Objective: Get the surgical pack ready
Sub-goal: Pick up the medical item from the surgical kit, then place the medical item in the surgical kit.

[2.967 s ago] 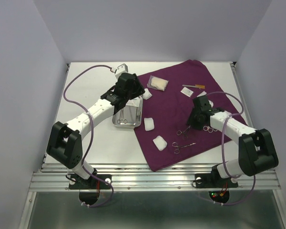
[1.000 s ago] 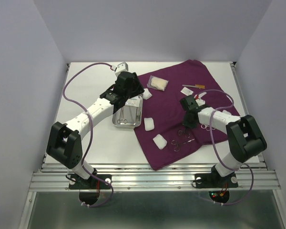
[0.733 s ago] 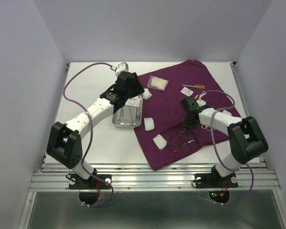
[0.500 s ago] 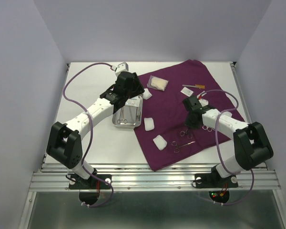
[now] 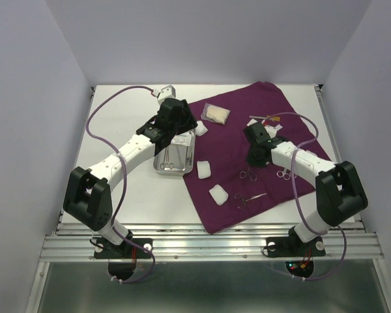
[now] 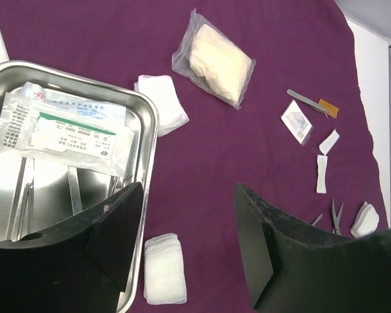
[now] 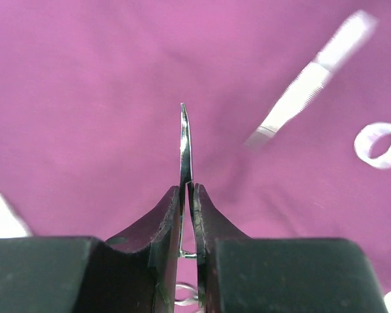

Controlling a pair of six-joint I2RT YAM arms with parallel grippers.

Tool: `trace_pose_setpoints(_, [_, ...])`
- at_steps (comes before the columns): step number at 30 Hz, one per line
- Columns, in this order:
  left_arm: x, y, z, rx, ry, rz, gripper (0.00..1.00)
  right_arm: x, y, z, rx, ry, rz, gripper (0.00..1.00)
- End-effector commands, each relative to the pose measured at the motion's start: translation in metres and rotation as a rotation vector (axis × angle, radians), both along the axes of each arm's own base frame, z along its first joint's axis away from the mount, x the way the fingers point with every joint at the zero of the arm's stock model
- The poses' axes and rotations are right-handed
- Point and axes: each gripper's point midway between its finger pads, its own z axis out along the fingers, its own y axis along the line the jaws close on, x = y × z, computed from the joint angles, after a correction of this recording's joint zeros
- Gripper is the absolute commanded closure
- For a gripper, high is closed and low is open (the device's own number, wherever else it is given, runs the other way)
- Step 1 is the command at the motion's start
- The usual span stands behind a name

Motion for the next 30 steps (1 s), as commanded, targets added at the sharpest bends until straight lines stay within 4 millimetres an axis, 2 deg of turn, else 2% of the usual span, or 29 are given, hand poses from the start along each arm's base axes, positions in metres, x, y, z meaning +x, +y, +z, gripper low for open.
trace_pose_setpoints(1, [-0.003, 0.010, 0.026, 0.011, -0.067, 0.017, 0.31, 0.047, 0.042, 0.017, 0.062, -0.095, 0.081, 0.90])
trace_pose_setpoints(2, [-0.003, 0.012, 0.025, 0.024, -0.057, 0.017, 0.31, 0.055, 0.053, 0.010, 0.070, -0.092, 0.097, 0.90])
trace_pose_setpoints(3, [-0.004, 0.011, 0.025, 0.028, -0.052, 0.015, 0.27, 0.061, 0.057, 0.015, 0.085, -0.113, 0.102, 0.90])
trace_pose_setpoints(4, [-0.004, 0.013, 0.024, 0.039, -0.045, 0.017, 0.21, 0.064, 0.061, 0.001, 0.082, -0.085, 0.103, 0.90])
trace_pose_setpoints(5, [-0.004, 0.012, 0.023, 0.050, -0.033, 0.013, 0.21, 0.072, 0.069, 0.002, 0.104, -0.096, 0.112, 0.89])
trace_pose_setpoints(7, [-0.006, 0.013, 0.021, 0.062, -0.024, 0.010, 0.21, 0.077, 0.080, -0.009, 0.113, -0.082, 0.134, 0.87])
trace_pose_setpoints(8, [-0.007, 0.014, 0.019, 0.066, -0.017, 0.010, 0.21, 0.079, 0.088, -0.008, 0.123, -0.086, 0.151, 0.85])
trace_pose_setpoints(9, [-0.008, 0.012, 0.020, 0.062, -0.015, 0.000, 0.21, 0.086, 0.093, -0.002, 0.134, -0.100, 0.157, 0.74])
trace_pose_setpoints(10, [-0.009, 0.011, 0.017, 0.061, -0.006, -0.004, 0.21, 0.088, 0.093, -0.002, 0.129, -0.103, 0.155, 0.68])
trace_pose_setpoints(13, [-0.012, 0.004, 0.007, 0.068, 0.023, -0.033, 0.21, 0.096, 0.073, 0.008, 0.044, -0.144, 0.124, 0.38])
trace_pose_setpoints(15, [-0.013, -0.003, -0.005, 0.094, 0.057, -0.055, 0.21, 0.099, 0.054, 0.018, 0.022, -0.167, 0.094, 0.35])
trace_pose_setpoints(16, [-0.017, -0.011, -0.010, 0.109, 0.070, -0.073, 0.21, 0.094, 0.040, 0.012, 0.007, -0.149, 0.077, 0.34])
trace_pose_setpoints(17, [-0.017, -0.016, -0.020, 0.137, 0.102, -0.082, 0.21, 0.097, 0.018, 0.021, 0.010, -0.167, 0.028, 0.34])
trace_pose_setpoints(19, [-0.018, -0.026, -0.030, 0.181, 0.128, -0.105, 0.21, 0.094, -0.009, 0.022, 0.000, -0.164, -0.021, 0.30])
trace_pose_setpoints(20, [-0.020, -0.040, -0.040, 0.213, 0.156, -0.139, 0.21, 0.089, -0.034, 0.024, 0.001, -0.164, -0.070, 0.30])
trace_pose_setpoints(23, [-0.018, -0.068, -0.053, 0.258, 0.196, -0.195, 0.22, 0.077, -0.068, 0.019, -0.005, -0.146, -0.125, 0.29])
trace_pose_setpoints(24, [-0.023, -0.081, -0.056, 0.280, 0.199, -0.223, 0.22, 0.075, -0.084, 0.026, -0.008, -0.159, -0.154, 0.29])
trace_pose_setpoints(27, [-0.024, -0.110, -0.070, 0.331, 0.234, -0.273, 0.25, 0.066, -0.103, 0.031, -0.021, -0.173, -0.186, 0.28])
trace_pose_setpoints(30, [-0.025, -0.135, -0.088, 0.379, 0.267, -0.314, 0.31, 0.061, -0.107, 0.034, -0.022, -0.180, -0.195, 0.27])
